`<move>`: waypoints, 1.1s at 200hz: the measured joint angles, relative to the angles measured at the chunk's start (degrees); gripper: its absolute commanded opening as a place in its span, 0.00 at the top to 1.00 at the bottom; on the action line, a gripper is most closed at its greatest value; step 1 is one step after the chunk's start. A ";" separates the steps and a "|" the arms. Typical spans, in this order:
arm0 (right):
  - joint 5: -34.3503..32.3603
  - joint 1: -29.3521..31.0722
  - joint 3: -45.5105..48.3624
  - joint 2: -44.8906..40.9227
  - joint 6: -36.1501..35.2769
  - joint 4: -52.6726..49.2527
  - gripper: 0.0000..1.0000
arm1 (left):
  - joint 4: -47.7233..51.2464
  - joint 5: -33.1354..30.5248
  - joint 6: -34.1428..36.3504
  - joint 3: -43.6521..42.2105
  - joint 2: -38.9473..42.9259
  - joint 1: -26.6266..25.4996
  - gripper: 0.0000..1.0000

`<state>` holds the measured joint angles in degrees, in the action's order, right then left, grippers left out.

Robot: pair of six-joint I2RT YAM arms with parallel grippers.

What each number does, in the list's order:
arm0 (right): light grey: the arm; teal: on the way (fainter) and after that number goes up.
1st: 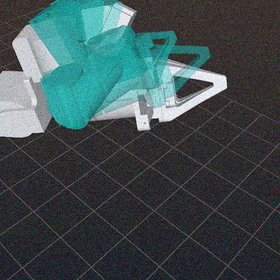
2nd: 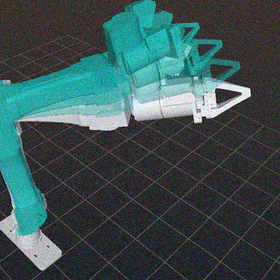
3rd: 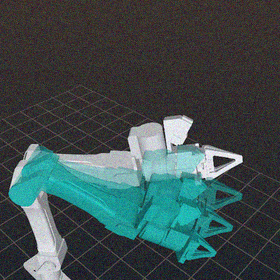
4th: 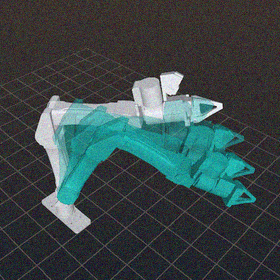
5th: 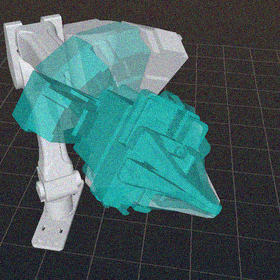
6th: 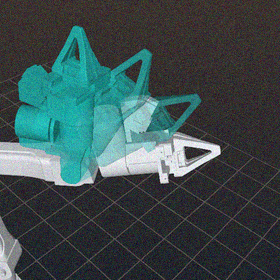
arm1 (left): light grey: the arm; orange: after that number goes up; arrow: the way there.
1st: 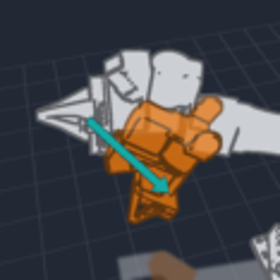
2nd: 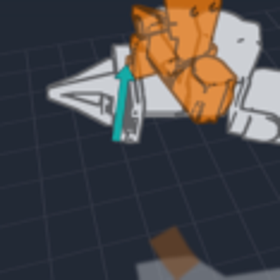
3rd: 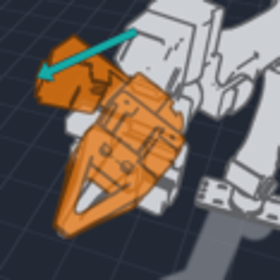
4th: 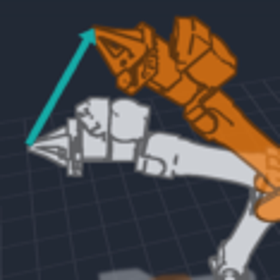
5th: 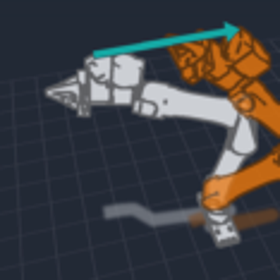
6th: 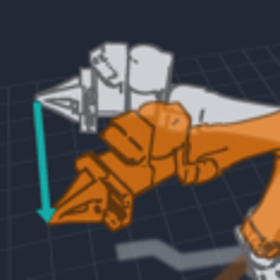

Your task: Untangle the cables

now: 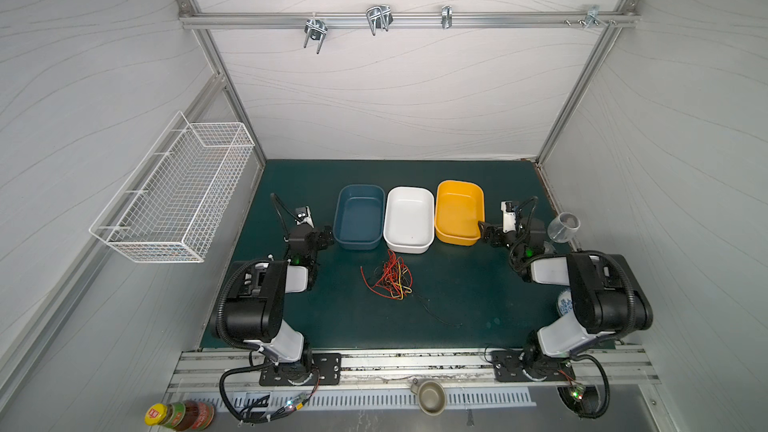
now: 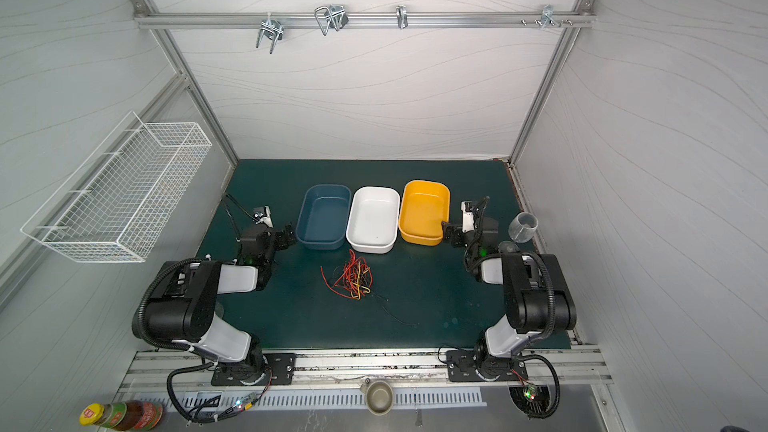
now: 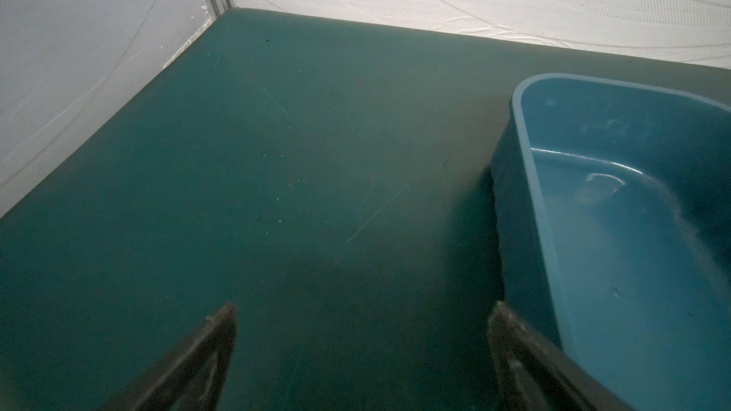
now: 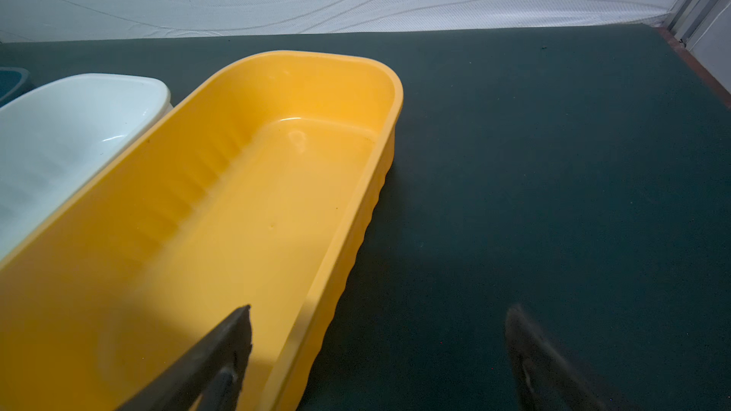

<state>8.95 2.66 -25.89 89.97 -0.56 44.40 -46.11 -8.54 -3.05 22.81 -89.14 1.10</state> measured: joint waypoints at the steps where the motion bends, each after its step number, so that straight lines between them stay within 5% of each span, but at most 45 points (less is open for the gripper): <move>1: 0.00 0.00 0.00 0.00 0.00 0.00 0.01 | 0.00 0.02 0.00 0.00 0.00 0.00 0.00; 110: -0.28 -0.04 0.00 -0.04 0.11 0.02 0.01 | 0.00 0.02 0.00 0.00 0.00 0.00 0.00; 135: -3.45 0.37 0.04 -5.33 0.68 -4.79 0.01 | 0.39 0.33 0.07 0.02 0.26 0.00 0.00; 163: -5.99 2.73 -0.44 -14.62 0.72 -9.29 0.01 | 10.54 1.03 0.61 3.13 4.90 -0.02 0.00; 191: -12.79 11.28 -3.08 -21.42 1.99 -15.74 0.01 | 21.46 2.19 0.20 9.97 12.24 -0.02 0.00; 220: -13.16 14.53 -10.27 -27.30 12.85 -27.67 0.01 | 28.98 4.22 -5.42 13.73 23.34 -0.02 0.00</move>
<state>-4.21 17.19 -36.16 62.67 12.29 16.73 -17.12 -4.32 -8.47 36.53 -65.80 1.08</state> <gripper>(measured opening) 0.989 0.999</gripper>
